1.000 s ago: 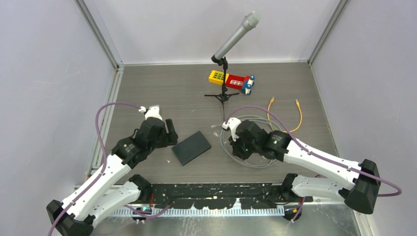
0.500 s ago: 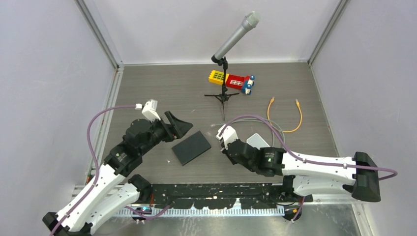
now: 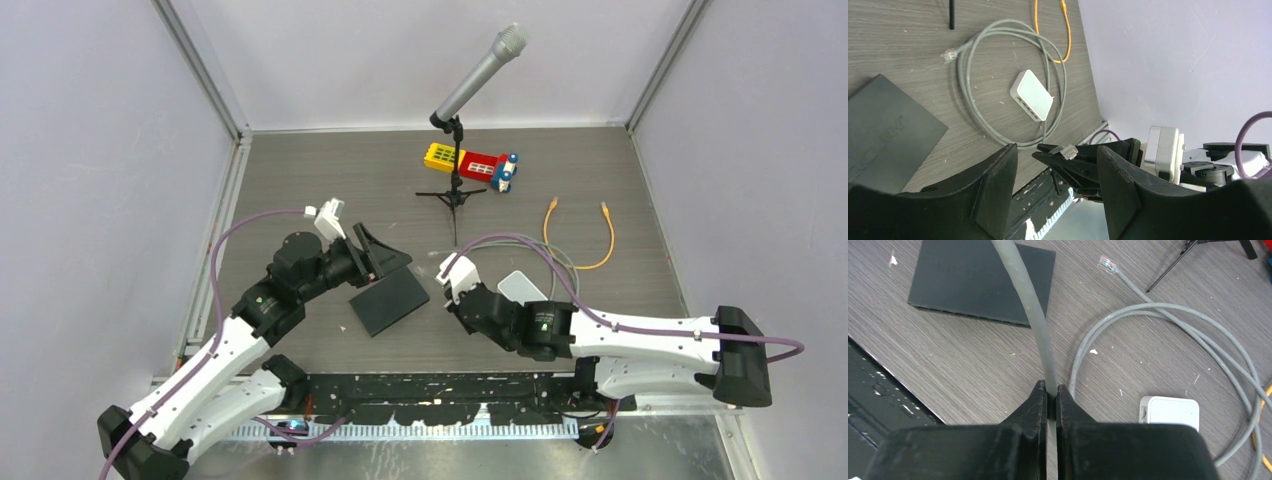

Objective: Insert the plug into the switch port
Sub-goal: Pick up the connector from the center of the board.

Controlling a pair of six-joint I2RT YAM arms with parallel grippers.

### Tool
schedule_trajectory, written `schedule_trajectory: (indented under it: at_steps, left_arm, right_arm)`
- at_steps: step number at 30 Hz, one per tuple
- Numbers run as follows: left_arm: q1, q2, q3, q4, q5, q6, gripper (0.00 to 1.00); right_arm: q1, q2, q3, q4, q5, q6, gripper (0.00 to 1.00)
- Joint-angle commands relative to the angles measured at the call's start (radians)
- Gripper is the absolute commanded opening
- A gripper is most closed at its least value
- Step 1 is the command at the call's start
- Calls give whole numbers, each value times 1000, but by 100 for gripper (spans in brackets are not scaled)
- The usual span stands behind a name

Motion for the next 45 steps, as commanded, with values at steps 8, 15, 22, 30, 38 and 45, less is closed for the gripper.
schedule_trajectory:
  at_steps: [8, 15, 22, 30, 38, 45]
  left_arm:
    - [1, -44, 26, 61, 59, -30, 61]
    - [1, -65, 33, 62, 66, -48, 61]
    - [1, -63, 47, 72, 87, -64, 61]
    - [1, -66, 67, 78, 113, -49, 60]
    - [1, -124, 121, -137, 25, 81, 60]
    - [2, -162, 126, -266, -44, 127, 60]
  right_arm:
    - [6, -79, 110, -35, -140, 176, 1]
    - [0, -139, 100, -42, -218, 185, 1]
    - [-4, -170, 84, -63, -242, 183, 1]
    - [-68, -167, 61, -56, -419, 223, 1]
    - [-349, -54, -13, 8, -876, 298, 0]
    - [-403, 130, -2, 96, -1137, 270, 1]
